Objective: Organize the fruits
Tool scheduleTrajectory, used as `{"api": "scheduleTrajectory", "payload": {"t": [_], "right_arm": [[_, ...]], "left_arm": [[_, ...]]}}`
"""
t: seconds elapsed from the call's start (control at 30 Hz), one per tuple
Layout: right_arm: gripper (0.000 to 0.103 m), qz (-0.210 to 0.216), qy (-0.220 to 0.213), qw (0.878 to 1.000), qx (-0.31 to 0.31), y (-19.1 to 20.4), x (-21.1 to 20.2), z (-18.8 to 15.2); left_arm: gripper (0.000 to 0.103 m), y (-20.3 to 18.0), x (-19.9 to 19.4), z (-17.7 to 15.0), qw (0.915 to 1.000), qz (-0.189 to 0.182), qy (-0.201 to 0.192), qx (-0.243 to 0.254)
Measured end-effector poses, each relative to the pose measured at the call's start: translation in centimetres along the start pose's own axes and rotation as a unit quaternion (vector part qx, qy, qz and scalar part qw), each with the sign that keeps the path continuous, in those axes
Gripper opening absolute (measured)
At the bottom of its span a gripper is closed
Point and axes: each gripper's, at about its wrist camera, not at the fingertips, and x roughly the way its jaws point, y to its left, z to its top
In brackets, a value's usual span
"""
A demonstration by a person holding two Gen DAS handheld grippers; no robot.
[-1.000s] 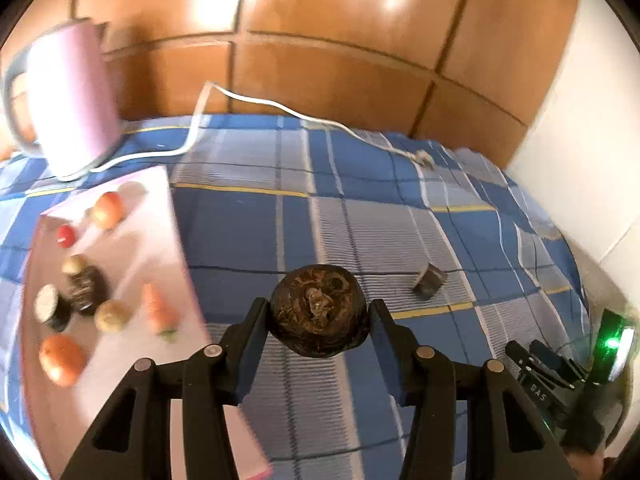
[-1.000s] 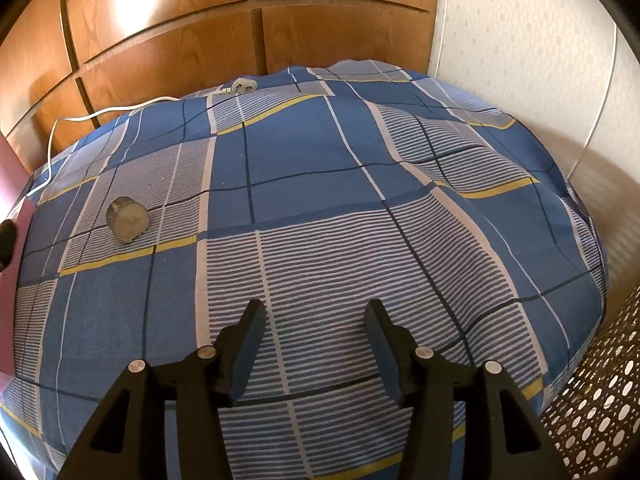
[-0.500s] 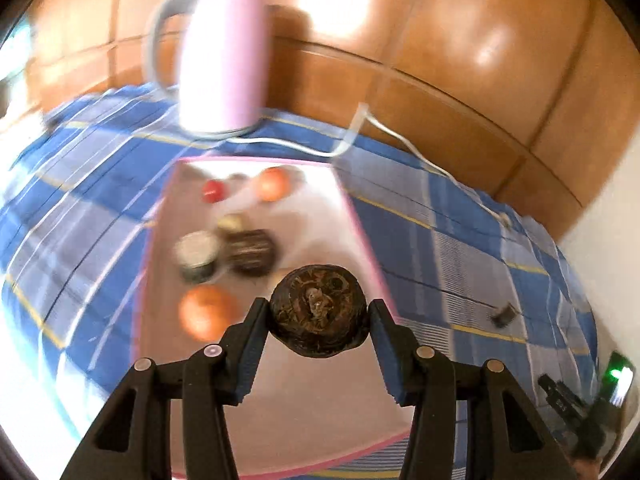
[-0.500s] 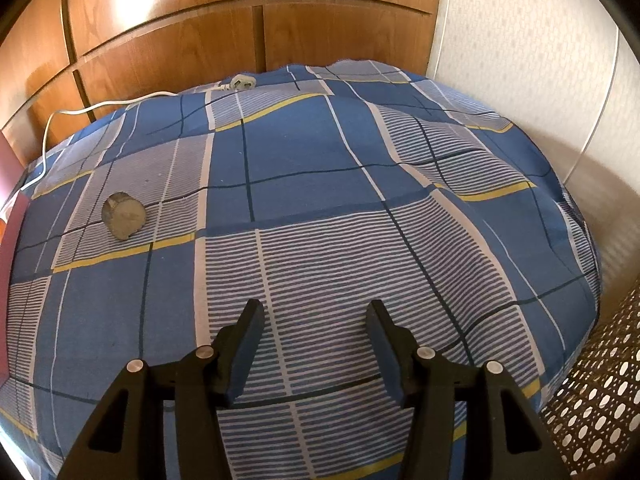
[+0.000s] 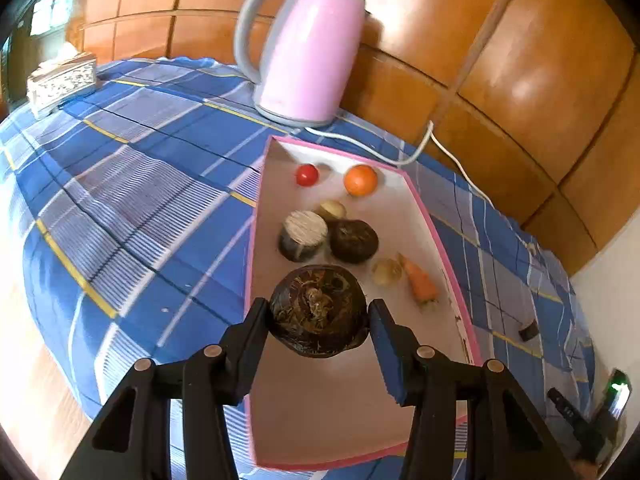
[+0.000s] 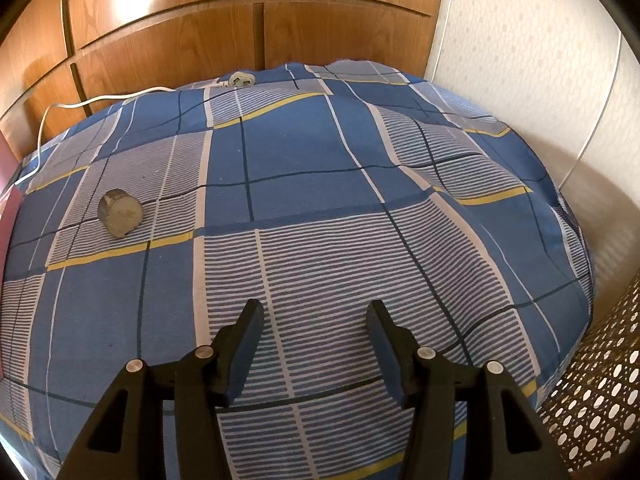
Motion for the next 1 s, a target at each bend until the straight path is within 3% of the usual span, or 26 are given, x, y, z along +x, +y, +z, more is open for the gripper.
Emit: {"api": "scheduleTrajectory", "payload": {"t": [0.4, 0.53, 0.67, 1.0], "right_arm": [[0.054, 0.001, 0.000, 1.000, 0.000, 0.1, 0.0, 0.0], [0.054, 0.001, 0.000, 1.000, 0.001, 0.0, -0.1, -0.1], [0.054, 0.001, 0.001, 1.000, 0.001, 0.0, 0.0, 0.0], [0.054, 0.000, 0.004, 1.000, -0.002, 0.1, -0.1, 0.0]], "left_arm": [[0.055, -1.5, 1.2, -1.0, 0.9993, 0.013, 0.009, 0.035], [0.055, -1.5, 0.8, -1.3, 0.9987, 0.038, 0.001, 0.033], [0.063, -1.6, 0.1, -1.4, 0.9983, 0.048, -0.012, 0.032], [0.068, -2.9, -1.0, -2.0, 0.9976, 0.044, -0.023, 0.049]]}}
